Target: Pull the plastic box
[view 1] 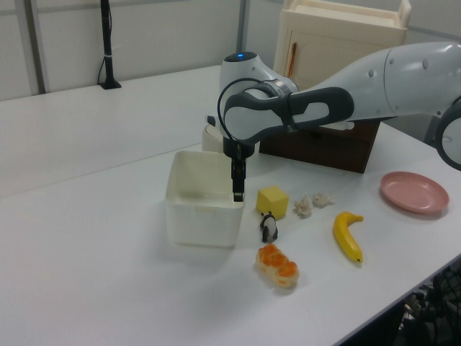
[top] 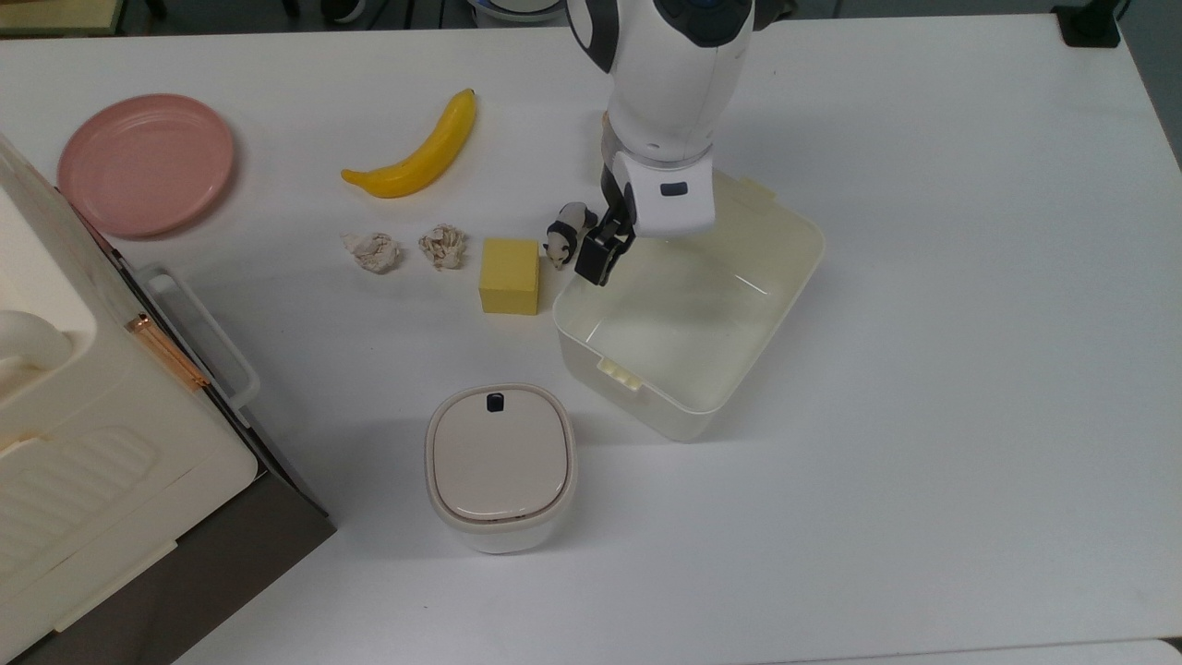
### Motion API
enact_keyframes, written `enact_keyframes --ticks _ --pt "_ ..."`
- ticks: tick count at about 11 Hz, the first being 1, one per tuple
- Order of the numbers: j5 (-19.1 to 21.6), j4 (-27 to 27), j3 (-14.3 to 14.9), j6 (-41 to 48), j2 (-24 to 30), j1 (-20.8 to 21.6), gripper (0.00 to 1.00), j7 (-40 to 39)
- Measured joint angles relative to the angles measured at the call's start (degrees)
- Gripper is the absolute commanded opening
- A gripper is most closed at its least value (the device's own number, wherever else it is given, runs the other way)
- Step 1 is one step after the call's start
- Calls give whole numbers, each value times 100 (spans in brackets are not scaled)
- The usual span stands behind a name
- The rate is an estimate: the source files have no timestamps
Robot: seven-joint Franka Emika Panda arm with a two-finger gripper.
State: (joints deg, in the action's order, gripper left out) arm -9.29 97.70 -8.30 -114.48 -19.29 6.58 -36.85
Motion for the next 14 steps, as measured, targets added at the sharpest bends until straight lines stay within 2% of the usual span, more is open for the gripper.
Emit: enact_keyframes --ticks 6,10,12,14 --pt "-177 255 9 131 265 -86 100 1" --pt "-178 396 161 135 388 -135 100 1" --pt "-178 323 161 130 426 -131 100 51" --pt "-31 -49 47 96 484 -124 100 637"
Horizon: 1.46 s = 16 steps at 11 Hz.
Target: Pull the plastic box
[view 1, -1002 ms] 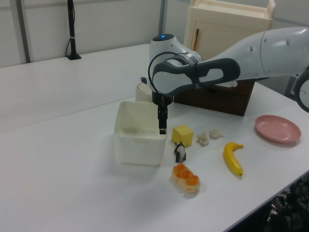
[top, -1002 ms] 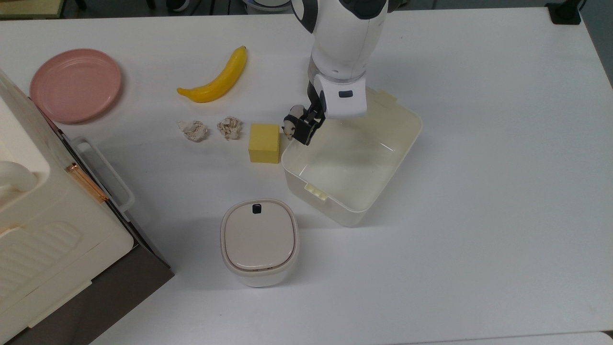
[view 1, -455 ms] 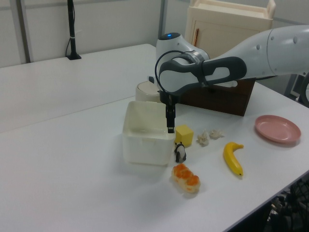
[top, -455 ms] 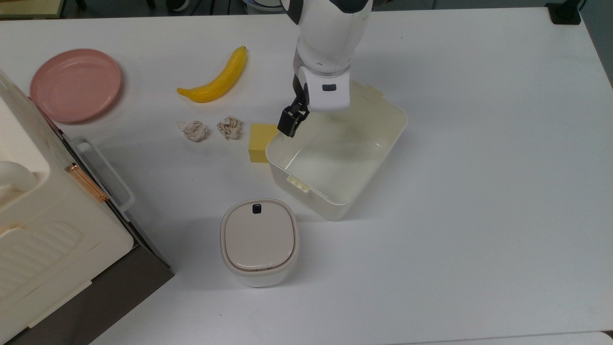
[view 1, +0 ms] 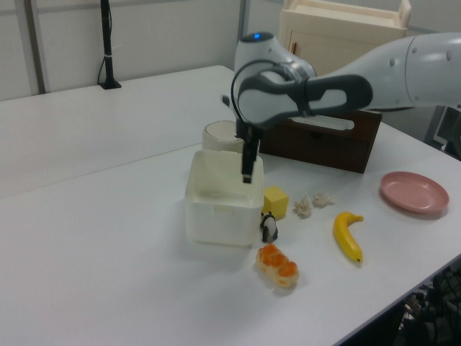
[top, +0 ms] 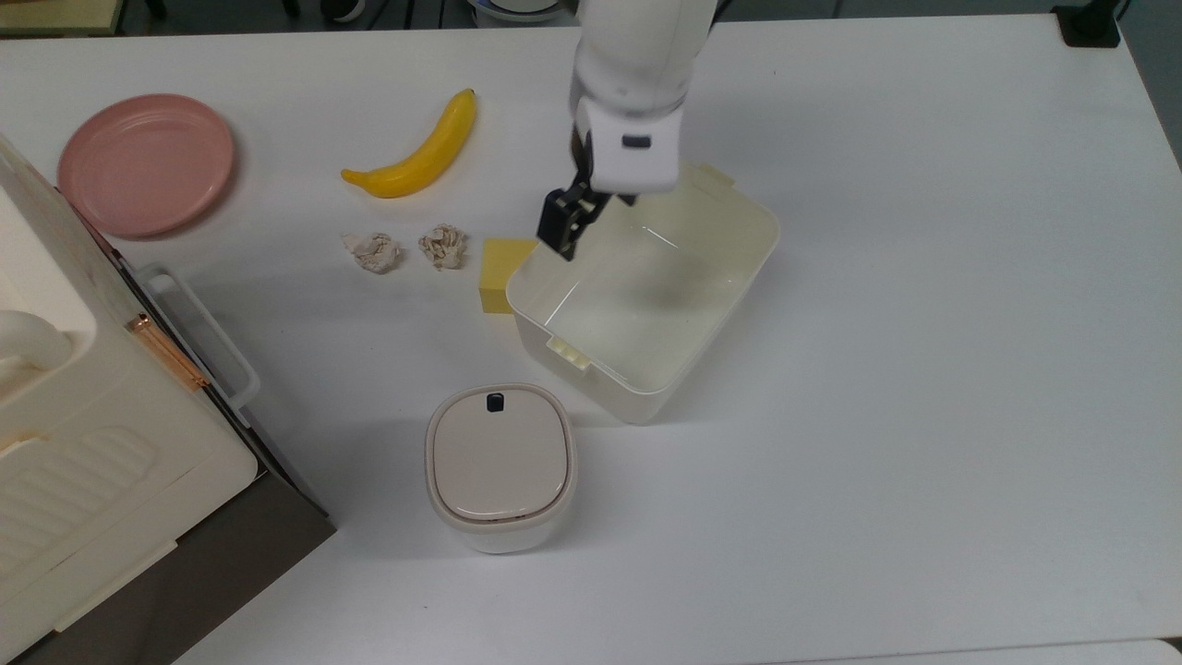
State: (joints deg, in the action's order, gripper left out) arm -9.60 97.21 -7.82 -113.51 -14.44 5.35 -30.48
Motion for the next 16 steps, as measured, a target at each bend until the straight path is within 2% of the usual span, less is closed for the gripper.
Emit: enact_keyframes --ticks 2,3,5,6,8,10,13,16 --pt "445 -539 -180 -2 72 5 100 979" --pt "601 -783 -186 7 167 -18 100 1894" --pt "622 -869 -178 366 385 -235 100 3707" --pt "612 -883 -166 805 543 -429 100 4249" --pt "608 -917 -103 1671 1023 -977 100 4483" --pt "637 -875 209 2124 1465 -1259 100 4250" --pt "923 -756 549 2150 1555 -1208 100 3874" --pt "944 -699 867 2150 1550 -812 100 3863"
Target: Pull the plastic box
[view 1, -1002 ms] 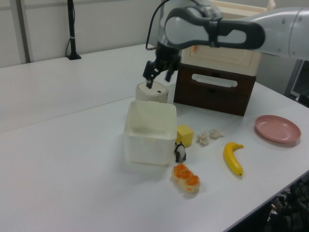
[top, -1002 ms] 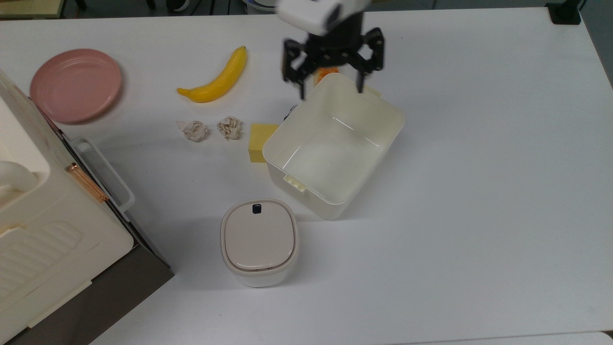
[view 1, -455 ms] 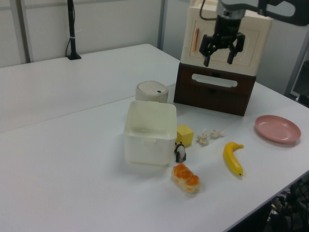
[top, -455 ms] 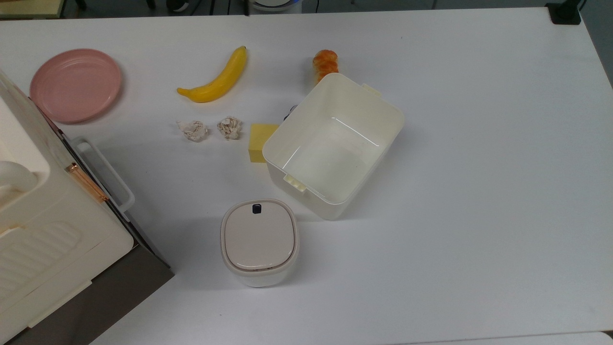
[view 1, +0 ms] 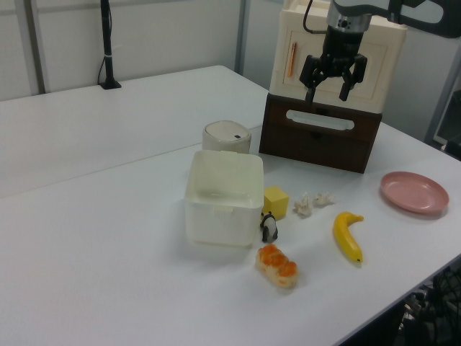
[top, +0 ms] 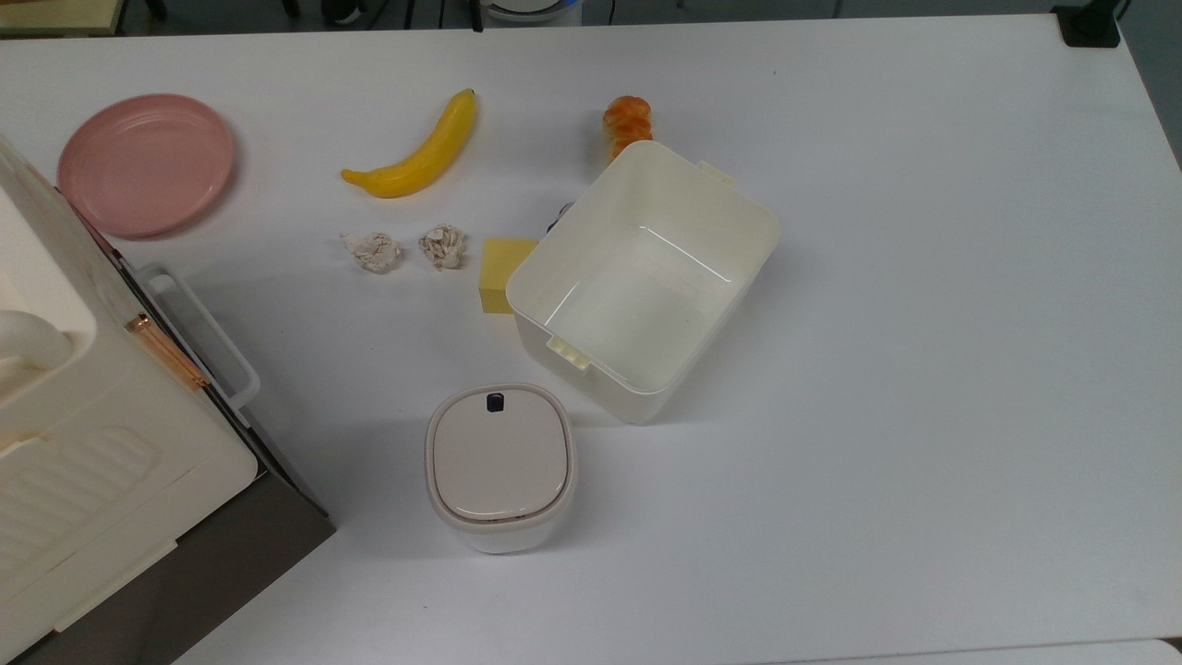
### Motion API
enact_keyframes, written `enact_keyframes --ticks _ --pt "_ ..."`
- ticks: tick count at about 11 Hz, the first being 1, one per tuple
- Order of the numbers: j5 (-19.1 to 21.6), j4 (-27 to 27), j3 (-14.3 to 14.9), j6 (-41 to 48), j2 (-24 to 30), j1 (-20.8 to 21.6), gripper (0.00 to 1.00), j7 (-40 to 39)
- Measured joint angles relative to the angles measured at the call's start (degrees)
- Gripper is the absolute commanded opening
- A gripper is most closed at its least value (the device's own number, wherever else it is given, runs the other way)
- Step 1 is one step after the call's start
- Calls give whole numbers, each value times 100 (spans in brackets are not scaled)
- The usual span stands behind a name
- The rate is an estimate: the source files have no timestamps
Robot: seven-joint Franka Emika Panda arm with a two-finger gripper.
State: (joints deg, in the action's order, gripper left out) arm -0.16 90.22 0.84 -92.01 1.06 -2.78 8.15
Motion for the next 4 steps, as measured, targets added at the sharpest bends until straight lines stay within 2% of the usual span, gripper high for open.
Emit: enact_keyframes --ticks 4 --pt "0 8 98 0 -6 162 100 -17"
